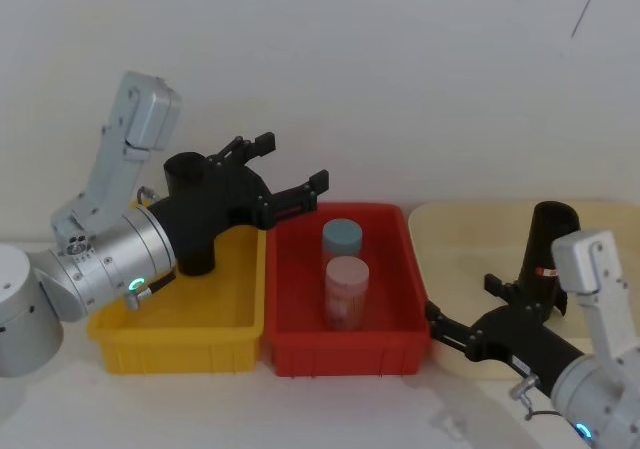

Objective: Pick up the garbage bag with the one hand and transfer it to the other hand.

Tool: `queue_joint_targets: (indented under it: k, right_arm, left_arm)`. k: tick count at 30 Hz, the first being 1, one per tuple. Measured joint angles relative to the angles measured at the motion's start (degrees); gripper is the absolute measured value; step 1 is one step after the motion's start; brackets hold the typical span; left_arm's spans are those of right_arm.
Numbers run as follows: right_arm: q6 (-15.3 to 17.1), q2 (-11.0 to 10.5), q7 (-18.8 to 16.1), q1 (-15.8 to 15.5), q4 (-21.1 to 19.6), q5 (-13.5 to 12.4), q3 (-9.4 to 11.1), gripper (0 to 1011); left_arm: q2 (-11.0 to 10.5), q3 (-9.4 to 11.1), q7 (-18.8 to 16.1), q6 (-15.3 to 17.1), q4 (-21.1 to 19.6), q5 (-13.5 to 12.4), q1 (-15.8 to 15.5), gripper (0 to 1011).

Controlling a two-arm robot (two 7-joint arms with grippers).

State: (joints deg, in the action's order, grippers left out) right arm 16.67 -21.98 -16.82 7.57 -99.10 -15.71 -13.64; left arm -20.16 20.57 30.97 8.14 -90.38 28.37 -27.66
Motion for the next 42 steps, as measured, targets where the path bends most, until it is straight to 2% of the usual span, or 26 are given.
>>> queue_joint_targets:
  k: [6, 25, 33, 42]
  right_arm:
    - [-0.8, 0.8, -0.9, 2.7, 3.0, 0.8, -2.5, 999]
    - [-2.6, 3.7, -3.9, 10.3, 11.0, 2.0, -8.6, 999]
    - [-2.9, 5.1, -4.9, 13.4, 14.6, 2.2, -10.7, 999]
    - [-3.3, 6.3, -5.6, 16.2, 18.2, 2.2, -12.1, 999]
  left_arm:
    - [0.0, 0.0, 0.0, 0.0, 0.0, 0.0, 0.0, 1002]
    - [0.0, 0.0, 0.0, 0.0, 0.0, 0.0, 0.0, 1001]
    - [0.0, 0.0, 0.0, 0.0, 0.0, 0.0, 0.0, 1002]
    - [0.0, 0.0, 0.0, 0.0, 0.0, 0.0, 0.0, 1002]
